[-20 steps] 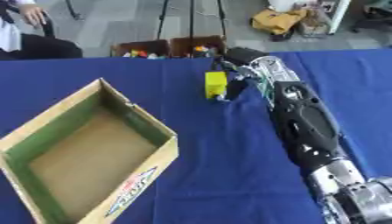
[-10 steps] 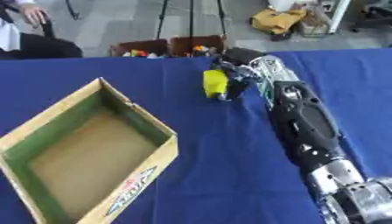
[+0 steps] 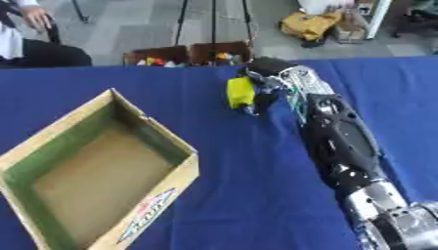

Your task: Pick up objects on the table and place them in the box.

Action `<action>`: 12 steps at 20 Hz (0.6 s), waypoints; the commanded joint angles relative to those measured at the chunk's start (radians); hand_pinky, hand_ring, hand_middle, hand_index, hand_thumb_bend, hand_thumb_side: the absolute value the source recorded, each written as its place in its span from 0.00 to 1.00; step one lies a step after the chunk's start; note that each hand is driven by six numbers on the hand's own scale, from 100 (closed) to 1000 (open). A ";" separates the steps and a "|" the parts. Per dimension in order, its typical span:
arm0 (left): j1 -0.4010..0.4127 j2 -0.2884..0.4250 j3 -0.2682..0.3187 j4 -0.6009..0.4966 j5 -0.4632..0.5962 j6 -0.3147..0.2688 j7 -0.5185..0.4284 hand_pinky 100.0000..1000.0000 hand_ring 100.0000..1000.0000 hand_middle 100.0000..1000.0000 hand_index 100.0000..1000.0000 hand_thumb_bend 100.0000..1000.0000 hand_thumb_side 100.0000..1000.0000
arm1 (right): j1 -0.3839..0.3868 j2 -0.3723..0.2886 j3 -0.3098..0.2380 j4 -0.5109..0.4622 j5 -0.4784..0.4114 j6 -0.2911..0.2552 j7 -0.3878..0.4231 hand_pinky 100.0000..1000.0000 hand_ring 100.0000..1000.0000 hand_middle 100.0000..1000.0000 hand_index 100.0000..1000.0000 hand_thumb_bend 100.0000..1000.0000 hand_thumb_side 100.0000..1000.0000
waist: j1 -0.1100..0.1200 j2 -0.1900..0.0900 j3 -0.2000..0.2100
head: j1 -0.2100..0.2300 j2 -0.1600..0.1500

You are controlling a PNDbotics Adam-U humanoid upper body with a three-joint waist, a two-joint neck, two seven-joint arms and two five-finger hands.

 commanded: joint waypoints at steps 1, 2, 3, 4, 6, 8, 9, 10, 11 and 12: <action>-0.007 0.014 0.003 -0.017 0.002 -0.006 -0.008 0.72 0.63 0.83 0.95 0.00 1.00 | -0.020 -0.023 -0.002 -0.025 -0.023 0.010 -0.011 0.75 0.77 0.01 0.63 0.16 0.14 | -0.012 -0.006 -0.001 | 0.000 -0.012; -0.006 0.015 0.003 -0.017 0.003 -0.006 -0.008 0.72 0.63 0.83 0.95 0.00 1.00 | -0.021 -0.024 -0.002 -0.028 -0.030 0.013 -0.016 0.75 0.77 0.00 0.62 0.14 0.13 | -0.012 -0.007 -0.001 | -0.001 -0.012; -0.006 0.016 0.003 -0.017 0.003 -0.006 -0.008 0.72 0.63 0.83 0.95 0.00 1.00 | -0.022 -0.025 -0.001 -0.031 -0.035 0.015 -0.019 0.75 0.77 0.00 0.62 0.14 0.12 | -0.013 -0.009 -0.001 | -0.001 -0.012; -0.005 0.017 0.003 -0.017 0.004 -0.005 -0.007 0.72 0.63 0.83 0.95 0.00 1.00 | -0.022 -0.026 0.001 -0.034 -0.042 0.015 -0.020 0.75 0.77 0.00 0.61 0.13 0.12 | -0.013 -0.011 -0.001 | 0.000 -0.012; -0.004 0.019 0.004 -0.017 0.006 -0.003 -0.006 0.72 0.63 0.83 0.95 0.00 1.00 | -0.023 -0.028 0.004 -0.041 -0.059 0.010 -0.019 0.75 0.76 0.00 0.60 0.13 0.12 | -0.014 -0.016 -0.003 | 0.001 -0.012; -0.003 0.022 0.004 -0.017 0.008 -0.001 -0.003 0.72 0.63 0.83 0.95 0.00 1.00 | -0.025 -0.032 0.007 -0.052 -0.080 0.003 -0.013 0.75 0.76 0.00 0.59 0.11 0.11 | -0.015 -0.021 -0.004 | 0.003 -0.010; -0.003 0.024 0.005 -0.017 0.009 -0.001 -0.002 0.72 0.63 0.83 0.95 0.00 1.00 | -0.025 -0.035 0.008 -0.058 -0.091 0.001 -0.010 0.75 0.76 0.00 0.58 0.10 0.11 | -0.015 -0.023 -0.005 | 0.003 -0.010; -0.003 0.026 0.005 -0.017 0.011 0.000 0.000 0.72 0.63 0.83 0.95 0.00 1.00 | -0.026 -0.039 0.010 -0.065 -0.102 -0.001 -0.007 0.75 0.76 0.00 0.57 0.09 0.11 | -0.016 -0.026 -0.006 | 0.004 -0.010; -0.002 0.028 0.006 -0.017 0.012 0.001 0.001 0.72 0.63 0.83 0.95 0.00 1.00 | -0.027 -0.043 0.011 -0.073 -0.115 -0.003 -0.004 0.75 0.75 0.00 0.57 0.09 0.11 | -0.017 -0.029 -0.007 | 0.005 -0.009; -0.002 0.030 0.007 -0.017 0.013 0.002 0.003 0.72 0.63 0.83 0.95 0.00 1.00 | -0.027 -0.047 0.012 -0.080 -0.127 -0.004 0.000 0.75 0.75 0.00 0.56 0.08 0.10 | -0.018 -0.032 -0.008 | 0.005 -0.008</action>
